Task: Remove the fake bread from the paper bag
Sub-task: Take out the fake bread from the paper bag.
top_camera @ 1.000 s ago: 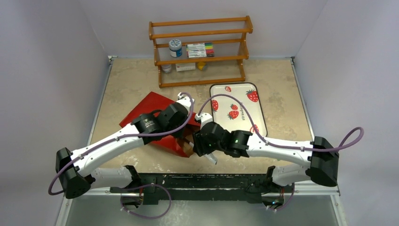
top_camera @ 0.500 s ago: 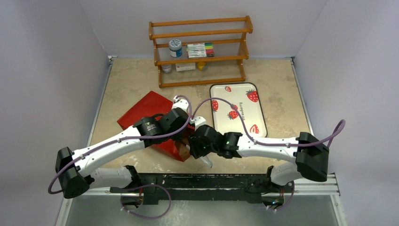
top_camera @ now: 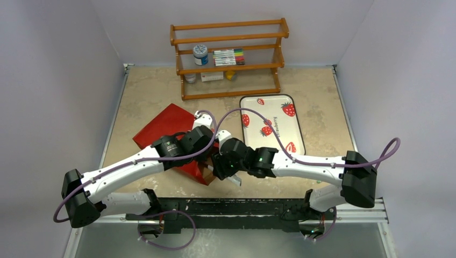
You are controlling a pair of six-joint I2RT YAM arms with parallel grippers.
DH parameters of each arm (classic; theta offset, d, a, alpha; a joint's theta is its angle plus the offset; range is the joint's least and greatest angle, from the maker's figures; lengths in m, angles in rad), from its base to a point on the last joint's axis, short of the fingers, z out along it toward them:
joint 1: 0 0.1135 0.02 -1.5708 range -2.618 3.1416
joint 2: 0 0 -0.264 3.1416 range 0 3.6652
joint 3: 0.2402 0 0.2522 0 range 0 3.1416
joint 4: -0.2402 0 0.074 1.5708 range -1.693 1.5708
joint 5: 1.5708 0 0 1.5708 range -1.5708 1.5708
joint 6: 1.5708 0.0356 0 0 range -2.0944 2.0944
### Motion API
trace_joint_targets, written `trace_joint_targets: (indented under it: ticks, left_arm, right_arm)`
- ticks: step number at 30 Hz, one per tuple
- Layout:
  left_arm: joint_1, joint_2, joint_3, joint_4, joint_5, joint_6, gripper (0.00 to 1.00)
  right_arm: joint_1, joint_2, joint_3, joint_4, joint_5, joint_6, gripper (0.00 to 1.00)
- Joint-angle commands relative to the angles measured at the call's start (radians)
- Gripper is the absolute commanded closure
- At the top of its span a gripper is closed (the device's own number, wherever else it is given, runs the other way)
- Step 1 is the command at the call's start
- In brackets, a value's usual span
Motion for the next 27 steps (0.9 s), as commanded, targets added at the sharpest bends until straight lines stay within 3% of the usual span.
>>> trace_joint_targets:
  ticks: [1, 15, 17, 21, 26, 27]
  left_arm:
    - [-0.003, -0.022, 0.003, 0.028, -0.027, -0.029, 1.0]
    - [-0.036, -0.001, 0.015, 0.044, -0.04, -0.058, 1.0]
    - [-0.041, 0.002, 0.013, 0.047, -0.046, -0.061, 1.0]
    - [-0.048, 0.005, 0.015, 0.048, -0.067, -0.063, 1.0]
    - [-0.05, 0.004, 0.031, 0.035, -0.148, -0.068, 1.0]
    - [-0.05, 0.004, 0.036, 0.034, -0.167, -0.072, 1.0]
  right_arm:
    - [0.006, -0.035, 0.049, 0.013, -0.036, -0.043, 0.47]
    - [0.006, 0.06, 0.083, 0.015, 0.037, -0.055, 0.52]
    - [0.006, 0.062, 0.092, 0.004, 0.056, -0.06, 0.63]
    - [0.005, 0.073, 0.106, -0.013, 0.079, -0.078, 0.97]
    - [0.006, 0.054, 0.102, -0.023, 0.067, -0.087, 1.0]
    - [0.005, 0.047, 0.1, -0.021, 0.054, -0.091, 0.94]
